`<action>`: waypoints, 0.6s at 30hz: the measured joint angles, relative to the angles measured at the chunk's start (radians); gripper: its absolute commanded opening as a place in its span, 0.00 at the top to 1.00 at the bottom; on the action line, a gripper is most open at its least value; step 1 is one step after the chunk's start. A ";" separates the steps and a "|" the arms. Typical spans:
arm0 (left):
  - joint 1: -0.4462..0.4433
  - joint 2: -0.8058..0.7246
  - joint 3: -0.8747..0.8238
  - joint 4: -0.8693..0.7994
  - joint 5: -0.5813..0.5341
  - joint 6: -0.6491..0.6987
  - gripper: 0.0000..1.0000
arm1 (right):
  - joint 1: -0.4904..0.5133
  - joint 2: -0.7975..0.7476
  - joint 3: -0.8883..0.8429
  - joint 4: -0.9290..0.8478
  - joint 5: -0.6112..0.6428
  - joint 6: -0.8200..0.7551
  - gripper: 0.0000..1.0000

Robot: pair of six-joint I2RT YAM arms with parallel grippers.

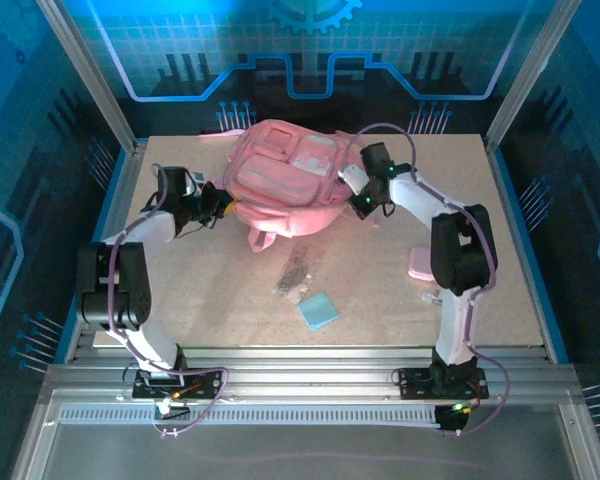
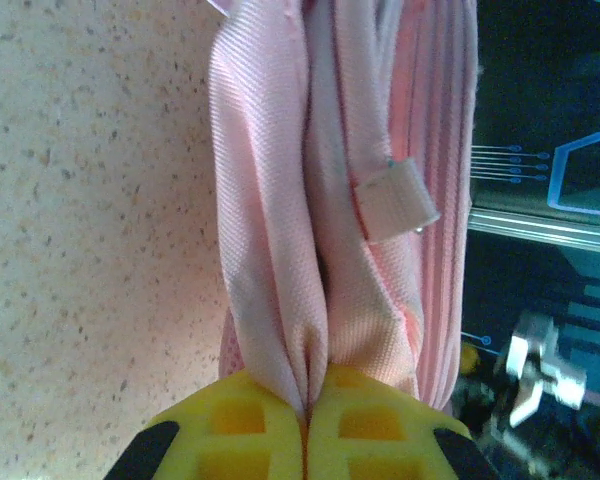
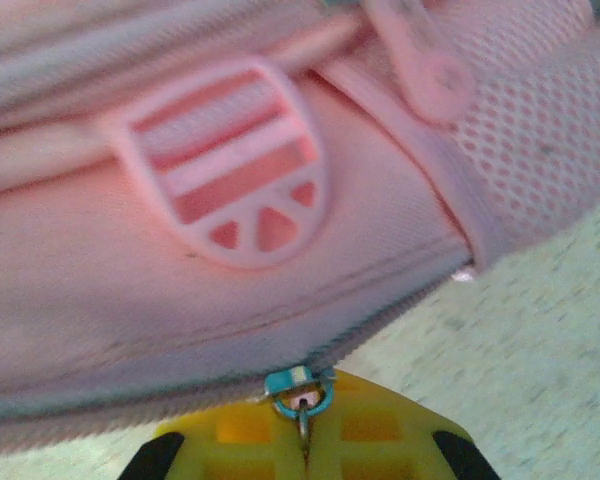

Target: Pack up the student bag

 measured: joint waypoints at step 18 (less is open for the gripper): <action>0.018 0.100 0.295 -0.169 -0.227 0.084 0.01 | 0.257 -0.106 -0.080 -0.008 -0.090 0.180 1.00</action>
